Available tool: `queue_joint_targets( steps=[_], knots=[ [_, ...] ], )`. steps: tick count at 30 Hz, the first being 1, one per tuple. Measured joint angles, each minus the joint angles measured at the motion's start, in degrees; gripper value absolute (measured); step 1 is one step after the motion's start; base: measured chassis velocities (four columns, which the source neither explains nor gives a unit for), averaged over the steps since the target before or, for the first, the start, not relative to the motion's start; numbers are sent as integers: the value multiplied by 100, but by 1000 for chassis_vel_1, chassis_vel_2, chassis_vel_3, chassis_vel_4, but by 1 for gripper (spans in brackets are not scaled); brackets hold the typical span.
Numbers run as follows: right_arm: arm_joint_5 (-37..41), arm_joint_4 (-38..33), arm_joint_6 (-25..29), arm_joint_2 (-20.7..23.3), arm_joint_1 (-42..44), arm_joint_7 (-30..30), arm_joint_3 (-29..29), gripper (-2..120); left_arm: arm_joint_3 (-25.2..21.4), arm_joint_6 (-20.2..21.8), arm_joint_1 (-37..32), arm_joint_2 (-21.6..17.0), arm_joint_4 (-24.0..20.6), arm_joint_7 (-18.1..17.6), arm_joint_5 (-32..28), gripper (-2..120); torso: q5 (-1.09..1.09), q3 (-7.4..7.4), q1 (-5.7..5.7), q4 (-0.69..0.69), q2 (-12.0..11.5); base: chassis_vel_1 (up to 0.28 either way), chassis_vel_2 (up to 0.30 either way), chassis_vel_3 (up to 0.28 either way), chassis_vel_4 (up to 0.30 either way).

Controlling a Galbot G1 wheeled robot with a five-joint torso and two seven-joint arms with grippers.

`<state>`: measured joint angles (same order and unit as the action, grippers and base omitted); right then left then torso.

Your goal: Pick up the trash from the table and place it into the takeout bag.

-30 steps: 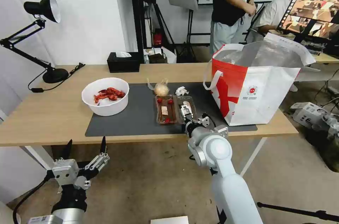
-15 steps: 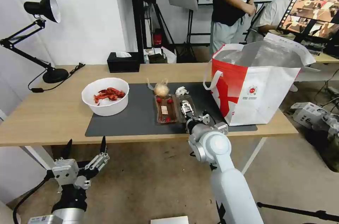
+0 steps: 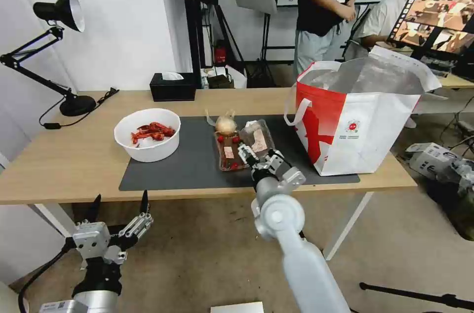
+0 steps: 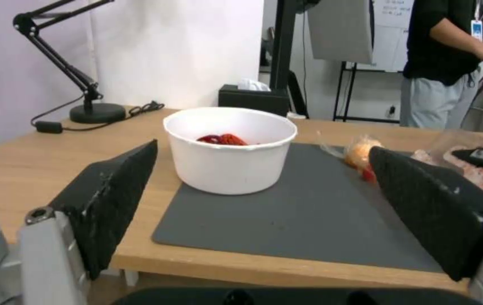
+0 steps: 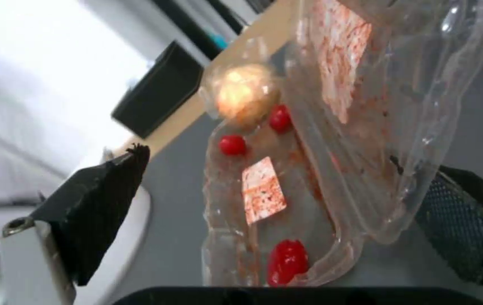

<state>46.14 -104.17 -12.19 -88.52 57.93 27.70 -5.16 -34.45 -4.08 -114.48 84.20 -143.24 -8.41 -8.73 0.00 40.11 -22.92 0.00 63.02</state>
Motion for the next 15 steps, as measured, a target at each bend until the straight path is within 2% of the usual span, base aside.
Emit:
queue_joint_targets(
  steps=[1, 3, 5, 15],
  knots=[
    [-323, 40, -32, 39, 0, -153, 72, 100, -1, -1, 2, 0, 0, 0, -2, 100, 0, 0, 0, 0, 0, 0, 0, 0, 0],
    [-428, 52, -41, 54, 0, -206, 95, 100, -1, -2, 3, 0, 0, 0, -3, 100, 0, 0, 0, 0, 0, 0, 0, 0, 0],
    [-1026, 108, -77, 208, 16, -536, 268, 100, 0, -4, 10, -2, 0, 0, -6, 100, 0, 0, 0, 0, 0, 0, 0, 0, 0],
    [-1467, -160, -223, 561, 133, -1028, 384, 100, 8, -5, 42, 13, 0, 0, -25, 100, 0, 0, 0, 0, 0, 0, 0, 0, 0]
  ],
)
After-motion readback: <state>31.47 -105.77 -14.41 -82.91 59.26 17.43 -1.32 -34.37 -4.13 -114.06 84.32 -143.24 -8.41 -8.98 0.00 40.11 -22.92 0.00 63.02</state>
